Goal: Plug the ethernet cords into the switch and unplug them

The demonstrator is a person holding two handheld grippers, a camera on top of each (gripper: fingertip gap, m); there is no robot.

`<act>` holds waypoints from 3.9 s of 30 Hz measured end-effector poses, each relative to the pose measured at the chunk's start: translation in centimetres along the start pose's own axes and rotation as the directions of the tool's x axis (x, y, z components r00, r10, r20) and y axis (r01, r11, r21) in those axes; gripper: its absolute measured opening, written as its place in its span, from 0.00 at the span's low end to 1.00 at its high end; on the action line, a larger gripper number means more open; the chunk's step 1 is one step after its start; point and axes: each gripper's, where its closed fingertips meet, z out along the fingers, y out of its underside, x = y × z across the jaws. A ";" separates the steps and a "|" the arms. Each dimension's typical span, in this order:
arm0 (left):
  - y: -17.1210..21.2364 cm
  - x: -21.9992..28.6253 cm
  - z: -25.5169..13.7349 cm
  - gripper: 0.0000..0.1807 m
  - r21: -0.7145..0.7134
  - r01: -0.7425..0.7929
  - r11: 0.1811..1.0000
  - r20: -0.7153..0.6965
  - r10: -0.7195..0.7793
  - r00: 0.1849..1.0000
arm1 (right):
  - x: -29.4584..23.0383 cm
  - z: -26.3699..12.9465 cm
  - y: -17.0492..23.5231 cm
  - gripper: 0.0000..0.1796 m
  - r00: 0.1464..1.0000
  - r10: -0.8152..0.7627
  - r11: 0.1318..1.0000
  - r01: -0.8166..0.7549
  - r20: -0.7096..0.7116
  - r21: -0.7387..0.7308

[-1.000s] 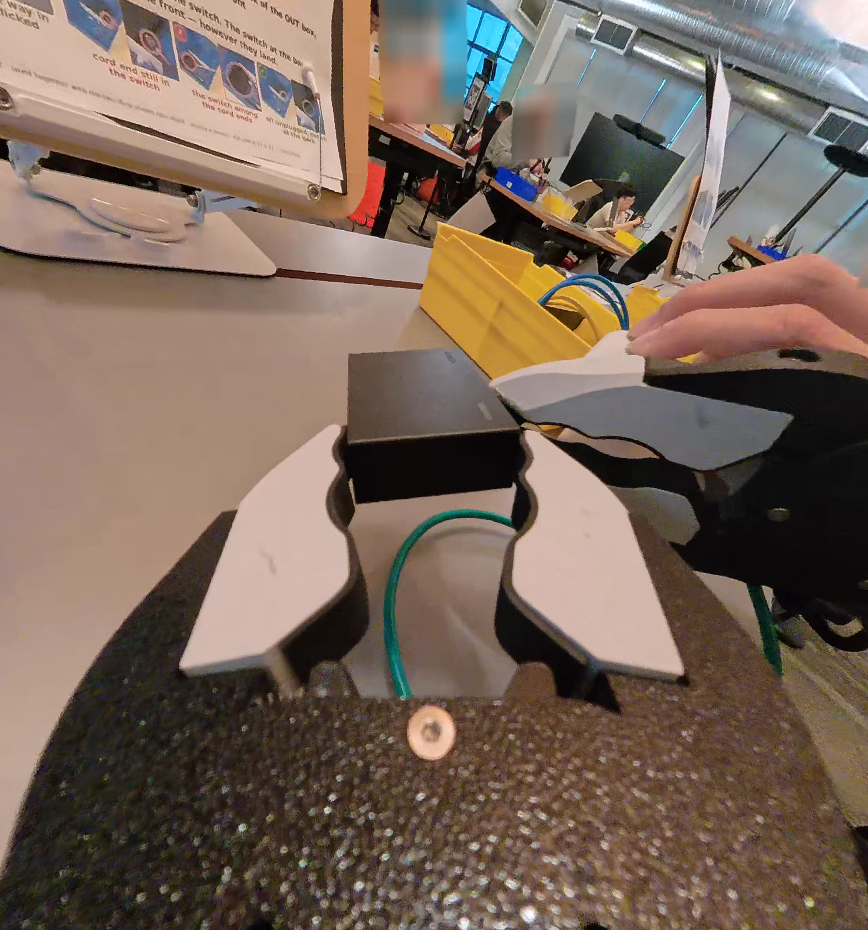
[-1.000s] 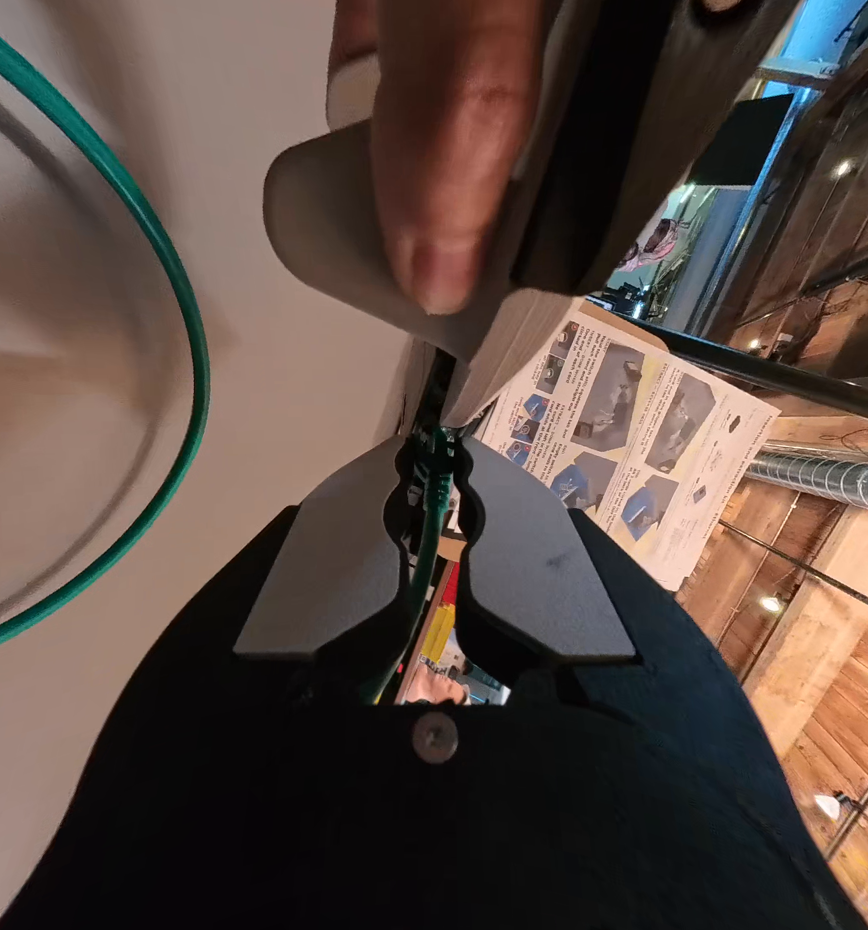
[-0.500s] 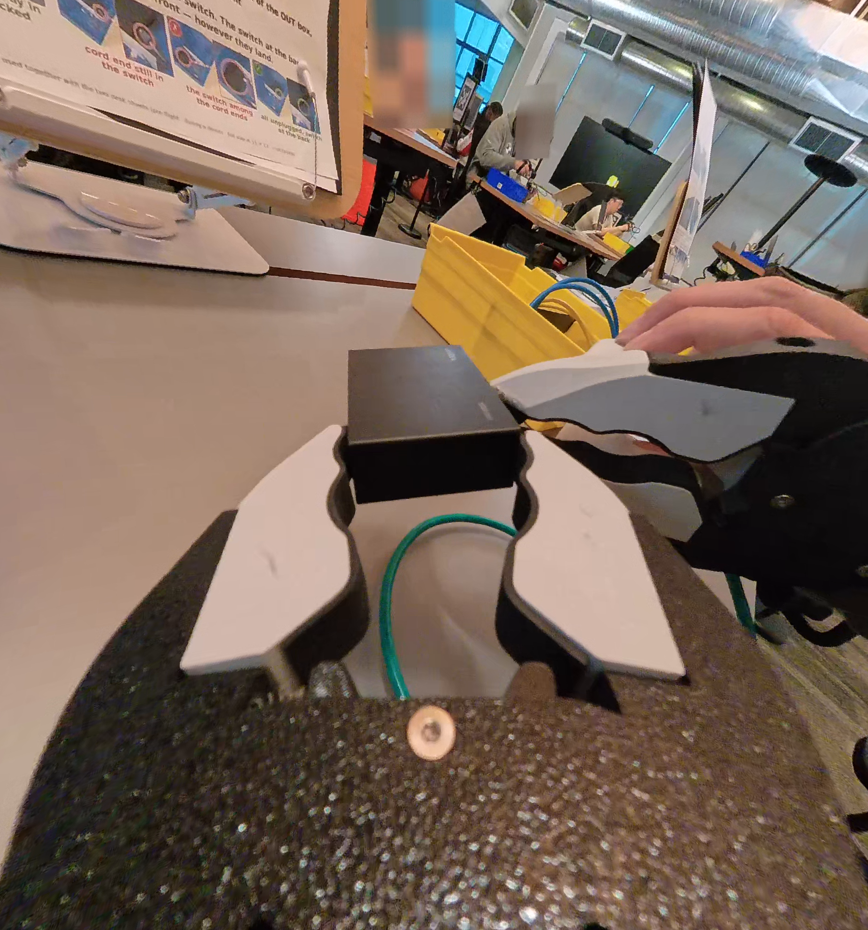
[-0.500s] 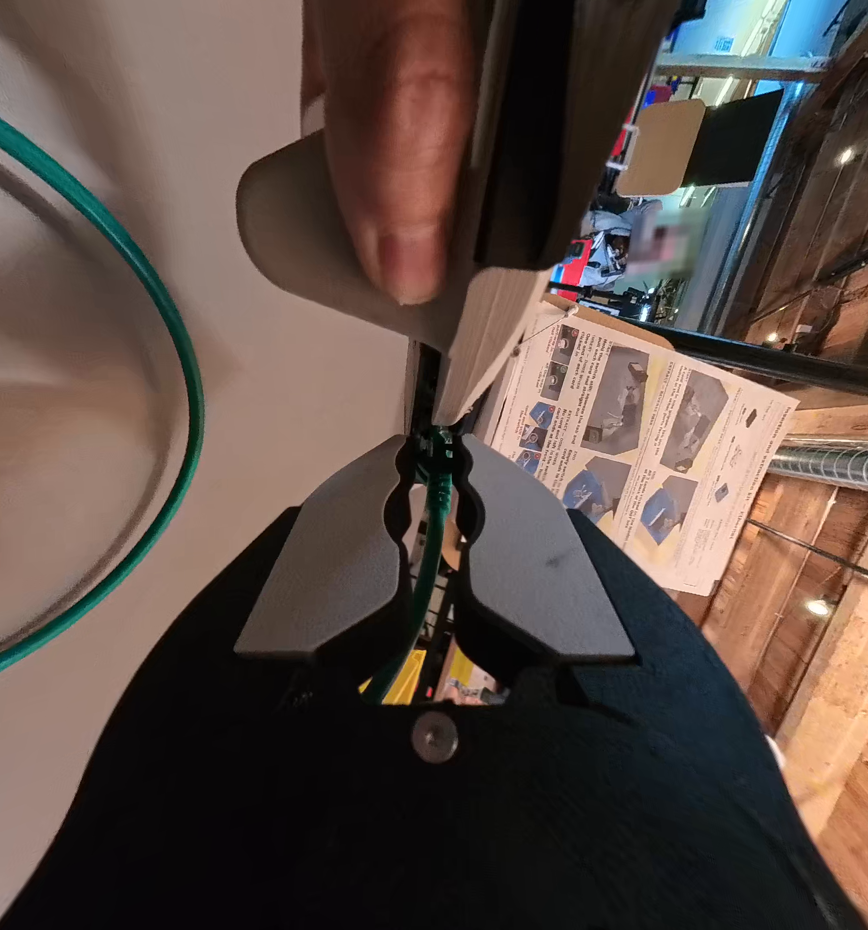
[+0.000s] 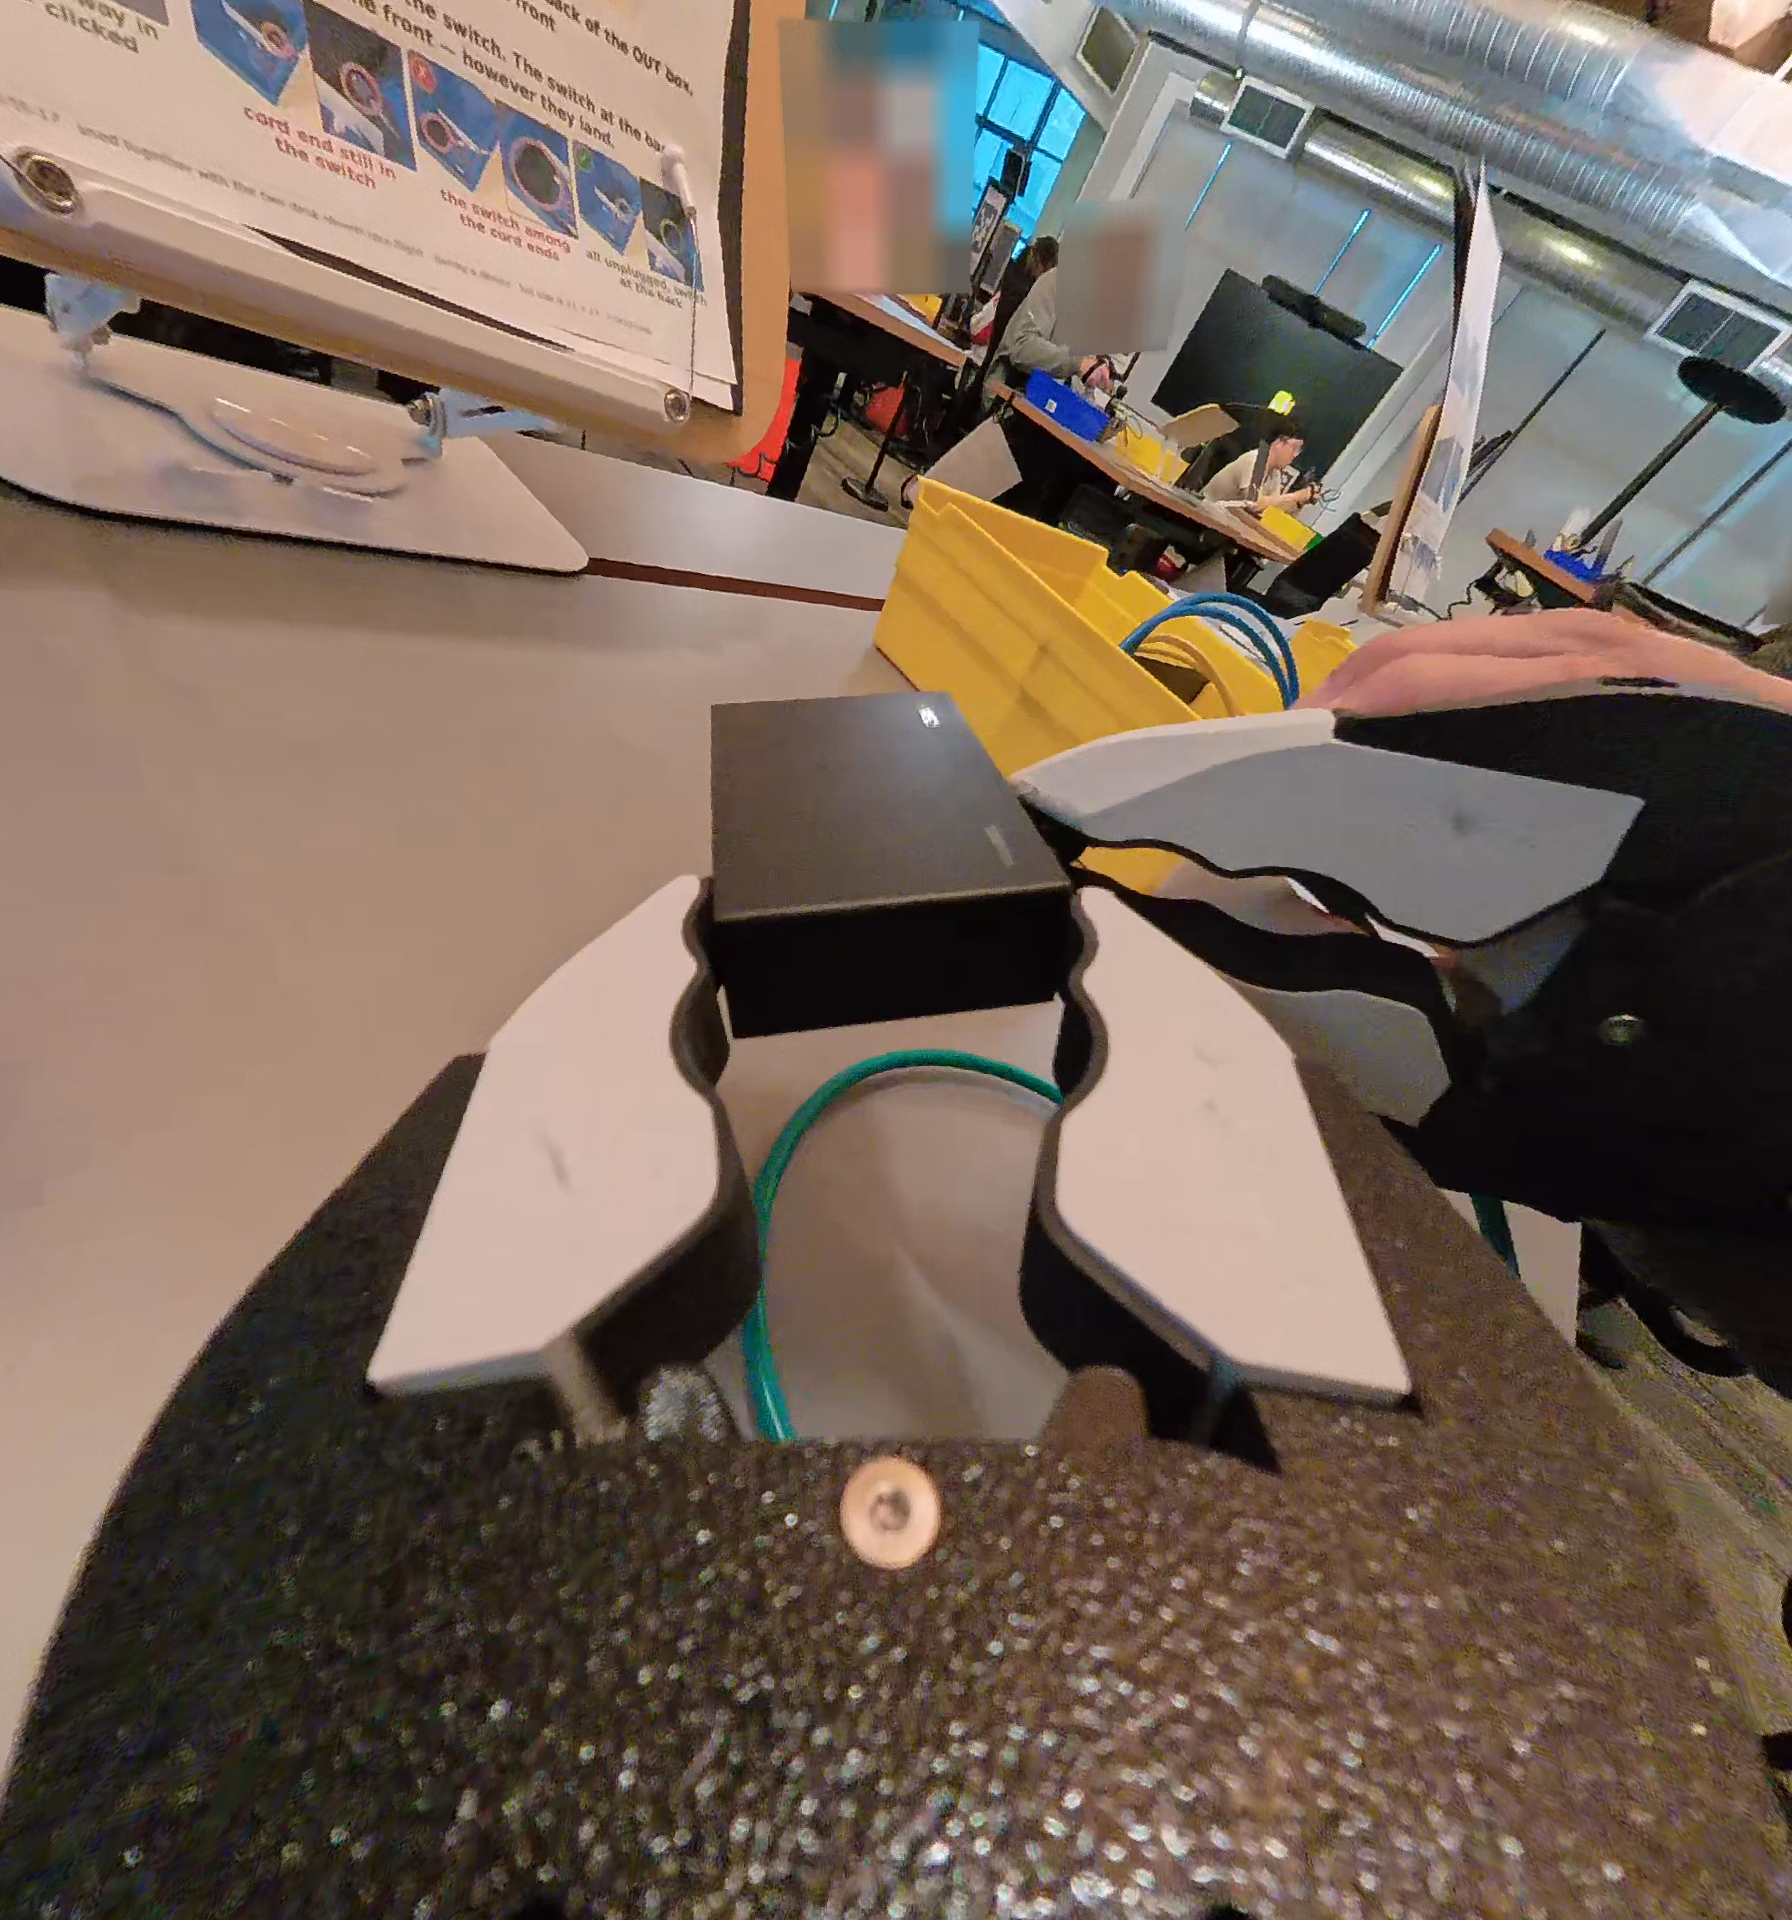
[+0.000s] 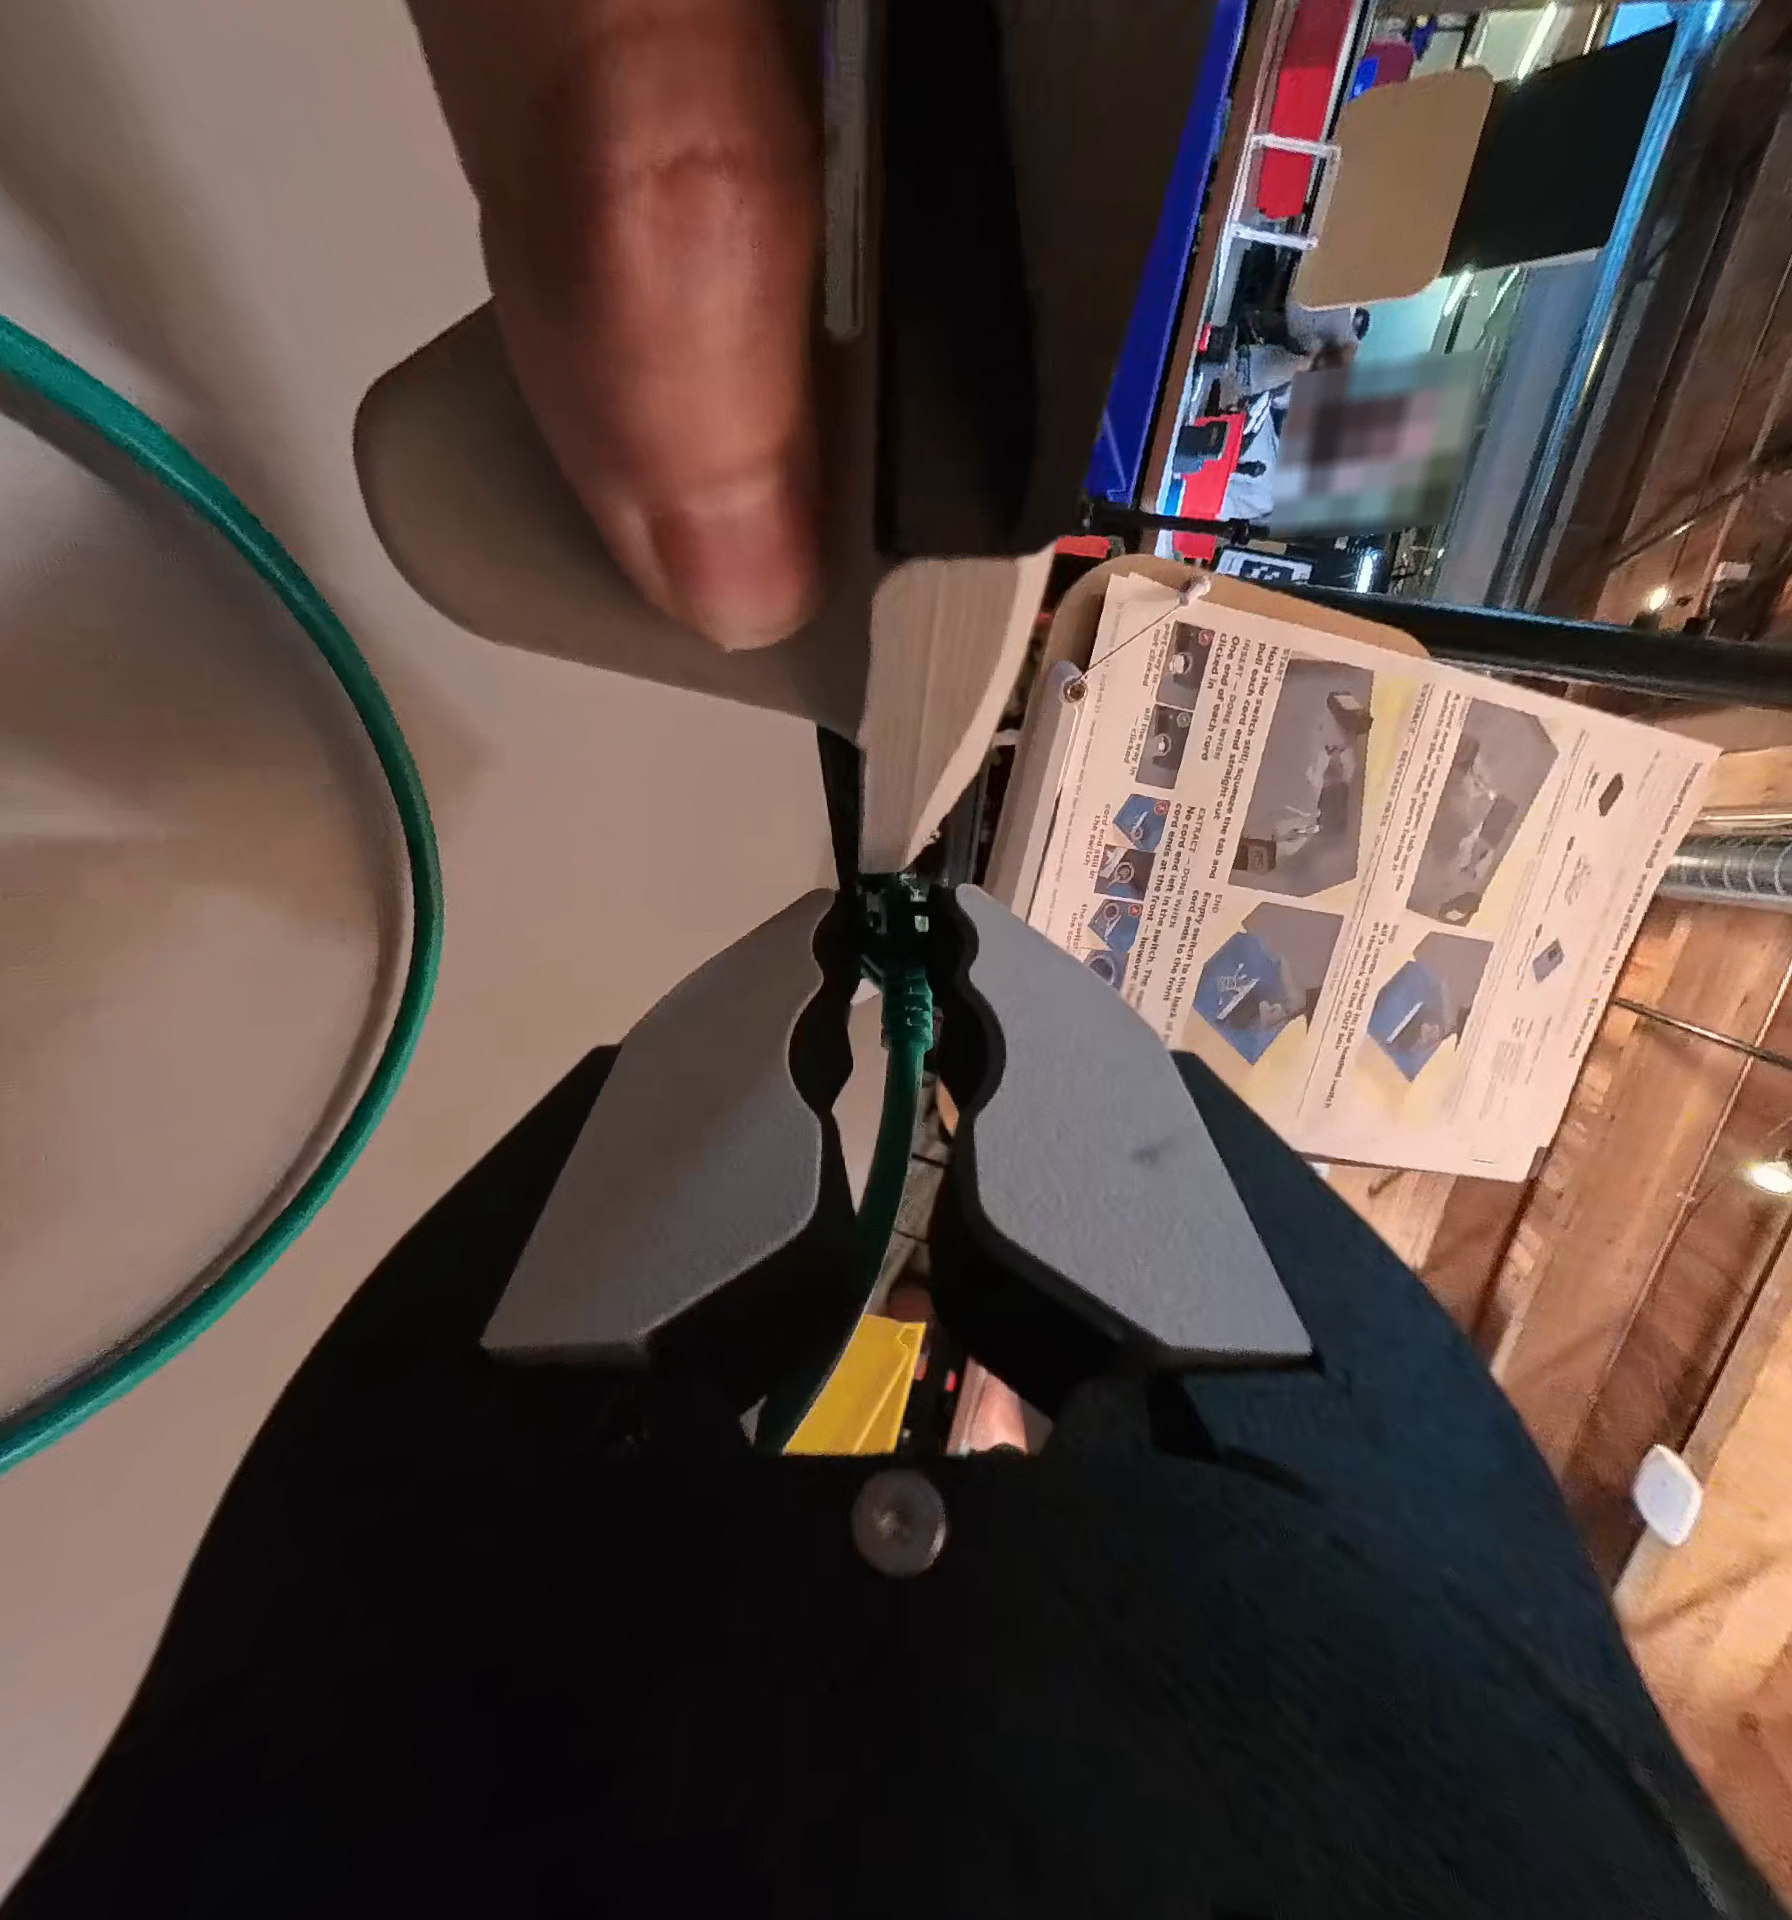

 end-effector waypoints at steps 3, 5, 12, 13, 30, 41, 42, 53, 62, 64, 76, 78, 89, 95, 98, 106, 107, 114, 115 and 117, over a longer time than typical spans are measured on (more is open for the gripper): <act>0.3 -0.4 0.1 0.34 -0.008 0.011 1.000 0.007 -0.011 1.000 | -0.3 0.3 0.0 0.08 1.000 -0.009 1.000 0.009 0.007 -0.019; 0.4 -0.6 0.2 0.34 -0.009 0.014 1.000 0.014 -0.014 1.000 | -0.3 0.5 0.0 0.08 1.000 0.010 1.000 -0.010 0.015 -0.020; 0.9 -0.9 0.4 0.34 -0.025 0.030 0.999 0.008 -0.029 1.000 | -0.9 0.7 0.1 0.08 0.999 -0.023 0.999 0.025 0.041 -0.036; 0.9 -0.9 0.4 0.34 -0.025 0.036 0.999 0.005 -0.035 0.999 | -0.9 0.6 0.1 0.08 0.999 -0.028 0.999 0.029 0.037 -0.027; 1.4 -1.6 0.8 0.34 0.012 0.123 0.992 -0.011 -0.122 0.992 | -1.9 1.1 0.3 0.08 0.990 -0.107 0.992 0.112 0.089 -0.057; 0.7 -1.4 0.7 0.34 -0.003 -0.113 0.994 0.088 0.113 0.990 | -1.8 1.2 0.3 0.08 0.996 -0.048 0.997 0.052 0.074 -0.052; 0.6 -1.4 0.7 0.34 0.001 -0.112 0.994 0.081 0.111 0.991 | -2.1 1.2 0.2 0.08 0.991 0.016 0.999 -0.012 0.132 -0.038; -2.0 -0.2 -0.7 0.34 0.079 -0.245 0.966 0.057 0.241 0.969 | 1.3 -1.0 0.4 0.11 0.762 0.647 0.756 -0.646 0.026 0.104; -3.4 5.4 -2.6 0.34 0.276 -0.384 0.881 -0.223 0.447 0.866 | 1.4 -5.4 0.3 0.06 0.632 0.735 0.532 -0.763 0.248 0.367; -3.1 6.5 -2.8 0.44 0.234 -0.370 0.899 -0.309 0.429 0.849 | 1.4 -6.9 0.1 0.06 0.621 0.708 0.474 -0.771 0.336 0.426; 2.0 10.0 -2.8 0.72 -0.058 -0.555 0.830 -0.673 0.378 0.635 | -2.2 -11.8 0.4 0.06 0.879 0.311 0.734 -0.464 0.362 0.495; 3.7 10.5 -2.8 0.72 -0.107 -0.623 0.775 -0.720 0.372 0.586 | -1.8 -11.9 0.5 0.06 0.892 0.298 0.746 -0.439 0.339 0.500; 4.6 10.1 -0.7 0.71 -0.092 -0.729 0.679 -0.645 0.517 0.563 | -0.9 -11.2 1.5 0.06 0.931 0.243 0.790 -0.352 0.271 0.502; 3.0 9.5 0.2 0.71 -0.080 -0.753 0.653 -0.562 0.594 0.576 | 0.5 -10.0 2.4 0.06 0.941 0.273 0.796 -0.337 0.197 0.503; 2.3 9.9 0.2 0.71 -0.105 -0.655 0.748 -0.557 0.501 0.662 | 1.5 -9.6 2.8 0.06 0.953 0.275 0.828 -0.300 0.123 0.473; 0.4 11.3 -2.9 0.38 -0.297 -0.044 0.954 -0.756 -0.207 0.620 | 2.4 -10.2 3.4 0.06 0.983 0.091 0.903 -0.013 -0.159 0.430; 0.5 11.2 -2.7 0.34 -0.306 -0.016 0.952 -0.752 -0.232 0.617 | 2.2 -10.2 3.3 0.06 0.985 0.078 0.901 -0.003 -0.156 0.433; 1.9 10.2 -0.9 0.15 -0.216 -0.072 0.974 -0.721 -0.110 0.684 | 1.0 -8.8 4.8 0.14 0.964 0.266 0.877 -0.247 0.013 0.412; 1.7 9.8 -0.5 0.15 -0.200 -0.043 0.979 -0.699 -0.112 0.706 | 1.6 -8.5 6.0 0.18 0.937 0.349 0.871 -0.322 -0.007 0.370; 1.0 8.6 0.0 0.15 -0.148 0.011 0.989 -0.659 -0.106 0.745 | 2.0 -8.7 7.7 0.20 0.831 0.556 0.788 -0.537 0.028 0.300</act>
